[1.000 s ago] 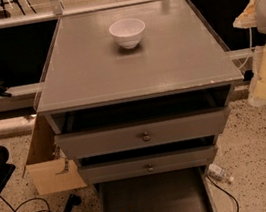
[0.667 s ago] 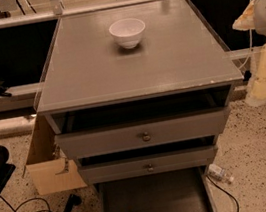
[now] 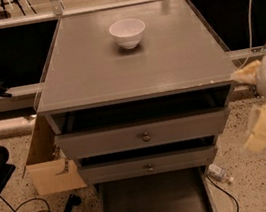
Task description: Pick redbull can from bottom drawer and place on counter
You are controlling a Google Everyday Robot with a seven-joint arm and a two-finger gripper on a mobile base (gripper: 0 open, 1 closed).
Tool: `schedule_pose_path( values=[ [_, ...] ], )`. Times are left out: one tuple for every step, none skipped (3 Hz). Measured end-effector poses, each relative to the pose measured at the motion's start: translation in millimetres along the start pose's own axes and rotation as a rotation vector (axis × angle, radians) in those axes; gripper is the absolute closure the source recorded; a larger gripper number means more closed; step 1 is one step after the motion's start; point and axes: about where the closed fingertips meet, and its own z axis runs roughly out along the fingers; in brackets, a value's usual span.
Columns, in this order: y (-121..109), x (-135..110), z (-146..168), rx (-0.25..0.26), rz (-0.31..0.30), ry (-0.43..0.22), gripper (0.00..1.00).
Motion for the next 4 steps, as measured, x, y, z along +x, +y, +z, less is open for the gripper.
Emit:
schedule_pose_path(
  values=[
    [48, 42, 71, -0.013, 0.076, -0.201, 0.0],
    [72, 81, 135, -0.003, 0.126, -0.302, 0.0],
    [81, 114, 199, 0.009, 0.194, -0.365, 0.0],
    [81, 114, 199, 0.009, 0.194, -0.365, 0.0]
  ],
)
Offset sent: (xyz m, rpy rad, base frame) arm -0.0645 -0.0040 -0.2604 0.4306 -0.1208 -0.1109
